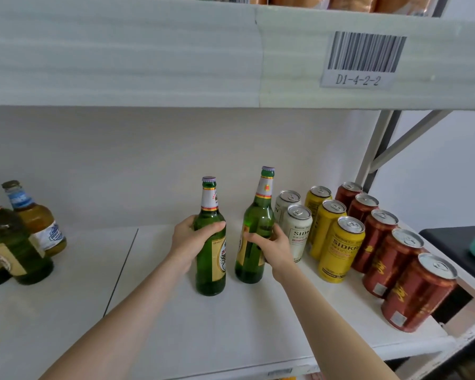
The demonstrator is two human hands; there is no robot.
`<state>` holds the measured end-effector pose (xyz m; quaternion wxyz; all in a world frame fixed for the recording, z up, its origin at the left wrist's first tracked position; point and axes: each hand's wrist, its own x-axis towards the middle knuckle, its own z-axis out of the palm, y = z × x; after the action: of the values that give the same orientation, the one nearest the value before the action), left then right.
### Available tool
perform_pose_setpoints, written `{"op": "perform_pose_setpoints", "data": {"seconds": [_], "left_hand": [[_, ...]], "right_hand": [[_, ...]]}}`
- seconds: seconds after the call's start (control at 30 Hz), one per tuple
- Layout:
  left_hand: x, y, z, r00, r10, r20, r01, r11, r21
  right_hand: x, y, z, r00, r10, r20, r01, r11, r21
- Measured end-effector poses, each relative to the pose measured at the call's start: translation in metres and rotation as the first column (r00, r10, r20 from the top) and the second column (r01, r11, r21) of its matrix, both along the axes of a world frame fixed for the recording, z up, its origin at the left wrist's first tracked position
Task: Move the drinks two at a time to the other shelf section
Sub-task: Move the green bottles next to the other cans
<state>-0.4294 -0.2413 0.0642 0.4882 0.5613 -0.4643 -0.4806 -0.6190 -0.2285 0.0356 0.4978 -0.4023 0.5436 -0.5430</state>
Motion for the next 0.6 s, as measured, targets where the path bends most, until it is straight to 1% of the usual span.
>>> {"op": "perform_pose_setpoints", "data": {"seconds": [0.23,0.6], "left_hand": [[-0.001,-0.026,-0.005,0.999,0.012,-0.035,-0.014,0.999,-0.040],[0.004,-0.037,-0.008,0.998,-0.041,-0.039,0.036,0.994,-0.098]], "right_hand": [[0.005,-0.040,-0.010,0.999,-0.011,-0.036,0.010,0.999,-0.043],[0.000,-0.072,-0.019,0.996,0.004,-0.087,-0.011,0.997,-0.081]]}}
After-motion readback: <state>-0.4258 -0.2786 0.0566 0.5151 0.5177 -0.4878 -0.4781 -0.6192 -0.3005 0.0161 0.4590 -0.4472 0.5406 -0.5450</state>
